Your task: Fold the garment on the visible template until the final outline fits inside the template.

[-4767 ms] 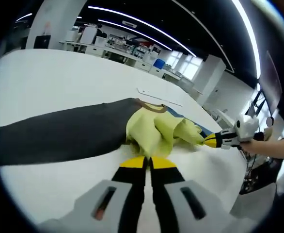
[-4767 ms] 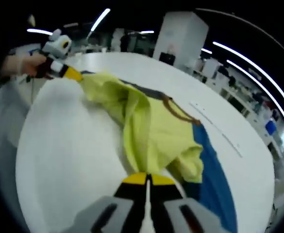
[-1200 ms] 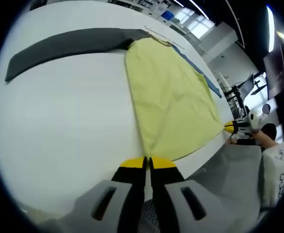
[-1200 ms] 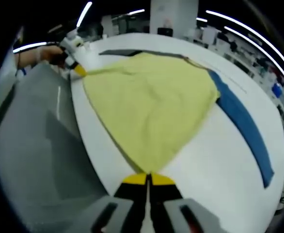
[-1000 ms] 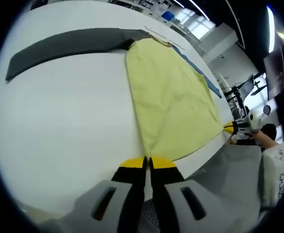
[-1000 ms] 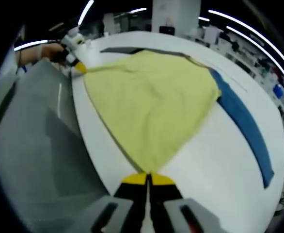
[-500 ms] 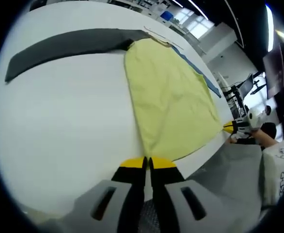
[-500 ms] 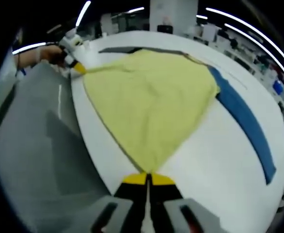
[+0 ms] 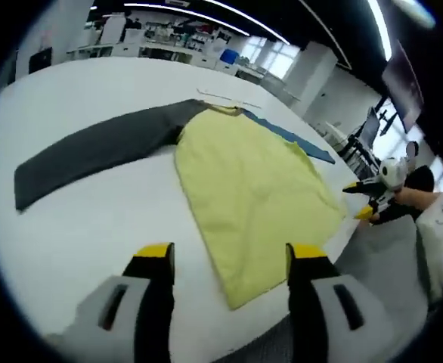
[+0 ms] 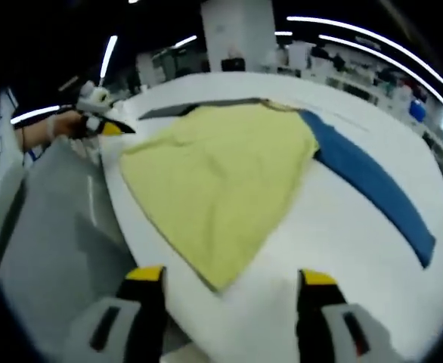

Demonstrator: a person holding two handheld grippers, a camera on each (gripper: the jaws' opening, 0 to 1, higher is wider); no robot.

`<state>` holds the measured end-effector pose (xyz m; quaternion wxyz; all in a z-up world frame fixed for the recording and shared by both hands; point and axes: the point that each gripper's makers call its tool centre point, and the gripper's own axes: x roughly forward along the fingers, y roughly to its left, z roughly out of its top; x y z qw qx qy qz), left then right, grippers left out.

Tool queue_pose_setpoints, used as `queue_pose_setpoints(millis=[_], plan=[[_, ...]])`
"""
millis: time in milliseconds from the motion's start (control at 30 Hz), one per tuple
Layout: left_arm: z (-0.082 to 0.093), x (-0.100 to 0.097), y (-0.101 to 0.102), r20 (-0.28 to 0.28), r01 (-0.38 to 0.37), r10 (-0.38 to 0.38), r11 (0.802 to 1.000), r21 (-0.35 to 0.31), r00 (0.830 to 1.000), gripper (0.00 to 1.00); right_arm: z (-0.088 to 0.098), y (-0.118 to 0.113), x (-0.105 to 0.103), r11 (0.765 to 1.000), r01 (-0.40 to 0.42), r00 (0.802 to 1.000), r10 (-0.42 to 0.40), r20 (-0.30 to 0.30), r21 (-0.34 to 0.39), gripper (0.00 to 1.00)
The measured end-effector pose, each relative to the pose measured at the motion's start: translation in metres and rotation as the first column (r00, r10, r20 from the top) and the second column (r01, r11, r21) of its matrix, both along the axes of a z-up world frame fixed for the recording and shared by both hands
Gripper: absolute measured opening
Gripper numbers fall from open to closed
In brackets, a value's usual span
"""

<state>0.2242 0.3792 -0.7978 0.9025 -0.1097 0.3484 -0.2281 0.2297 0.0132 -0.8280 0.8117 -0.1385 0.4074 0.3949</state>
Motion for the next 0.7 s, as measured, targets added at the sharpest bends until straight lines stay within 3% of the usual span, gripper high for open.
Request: queue_pose_setpoints(millis=[100, 233, 333, 467, 700], plan=[[0.005, 0.006, -0.001, 0.030, 0.006, -0.006, 1.000, 0.002, 1.000, 0.76, 0.006, -0.006, 0.013, 0.998, 0.055, 0.998, -0.056, 0.019, 0.021, 0.87], [0.003, 0.009, 0.003, 0.050, 0.025, -0.028, 0.998, 0.059, 0.998, 0.99, 0.010, -0.019, 0.031, 0.990, 0.126, 0.991, -0.128, 0.030, 0.060, 0.97], [0.004, 0.009, -0.001, 0.058, 0.030, -0.034, 0.998, 0.056, 0.998, 0.99, 0.009, -0.029, 0.040, 0.978, 0.184, 0.983, -0.185, 0.001, 0.100, 0.99], [0.005, 0.008, -0.007, 0.063, 0.053, -0.057, 0.997, 0.063, 0.996, 0.99, 0.006, -0.047, 0.054, 0.967, 0.244, 0.970, -0.245, 0.000, 0.074, 0.99], [0.013, 0.012, -0.016, 0.113, 0.066, -0.072, 0.996, 0.060, 0.991, 0.97, 0.010, -0.093, 0.093, 0.903, 0.416, 0.908, -0.418, -0.003, 0.108, 0.99]])
